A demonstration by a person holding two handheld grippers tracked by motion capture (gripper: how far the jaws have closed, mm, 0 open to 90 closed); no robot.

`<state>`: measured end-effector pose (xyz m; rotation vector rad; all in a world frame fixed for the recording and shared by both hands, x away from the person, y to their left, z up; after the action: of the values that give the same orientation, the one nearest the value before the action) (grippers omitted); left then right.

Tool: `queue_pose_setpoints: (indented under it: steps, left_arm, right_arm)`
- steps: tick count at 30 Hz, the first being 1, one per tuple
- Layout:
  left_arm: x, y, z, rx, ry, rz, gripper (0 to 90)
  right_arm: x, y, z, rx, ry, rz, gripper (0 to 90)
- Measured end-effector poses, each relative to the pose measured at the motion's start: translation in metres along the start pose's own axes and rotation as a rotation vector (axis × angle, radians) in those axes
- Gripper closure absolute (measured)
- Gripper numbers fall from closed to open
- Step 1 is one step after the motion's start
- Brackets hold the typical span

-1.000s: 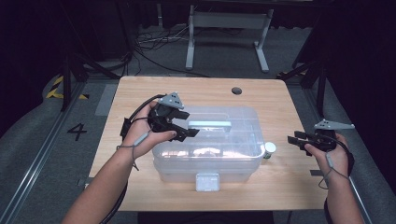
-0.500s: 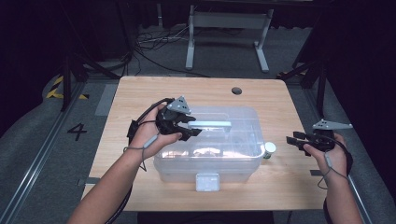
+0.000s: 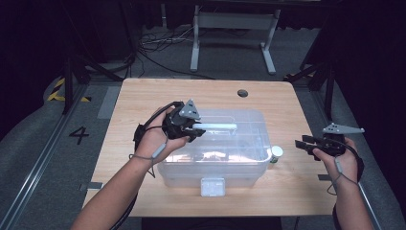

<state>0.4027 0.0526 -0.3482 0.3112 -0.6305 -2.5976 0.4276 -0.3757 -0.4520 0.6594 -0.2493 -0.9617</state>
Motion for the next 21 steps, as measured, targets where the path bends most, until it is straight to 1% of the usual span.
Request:
queue_pose_setpoints:
  steps: [2,6,10,12,14,18,21]
  left_arm:
    - [-0.002,0.001,0.001,-0.003,-0.005,0.009,72.9]
    - [-0.009,0.005,0.005,0.026,-0.03,0.037,72.8]
    - [-0.015,0.01,0.008,0.016,-0.036,0.058,72.6]
    - [-0.017,0.011,0.009,0.014,-0.038,0.062,72.5]
    - [-0.02,0.014,0.009,0.008,-0.054,0.075,72.5]
    - [-0.028,0.02,0.012,-0.011,-0.068,0.083,72.4]
    - [-0.033,0.025,0.013,-0.027,-0.067,0.085,72.3]
  right_arm:
    - [-0.001,0.0,0.001,-0.001,0.002,0.003,54.9]
    - [-0.004,0.0,0.005,0.004,0.003,0.008,55.2]
    - [-0.009,0.001,0.011,0.015,0.002,0.016,55.3]
    - [-0.011,0.002,0.013,0.02,-0.001,0.023,55.4]
    - [-0.012,0.002,0.015,0.023,-0.001,0.028,55.4]
    - [-0.016,0.003,0.019,0.03,-0.002,0.033,55.6]
    - [-0.019,0.003,0.022,0.033,0.001,0.039,55.9]
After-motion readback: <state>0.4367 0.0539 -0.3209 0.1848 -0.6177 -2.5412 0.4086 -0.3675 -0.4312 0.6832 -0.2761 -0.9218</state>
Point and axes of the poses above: each handheld gripper's, and its own axes: z roughly backward along the jaws, y roughly out of its top, x roughly to its right, the point moved 5 cm from there along -z, roughly forward along the jaws, and after that the axes turned 15 degrees about -x, right-handed, at the moved point
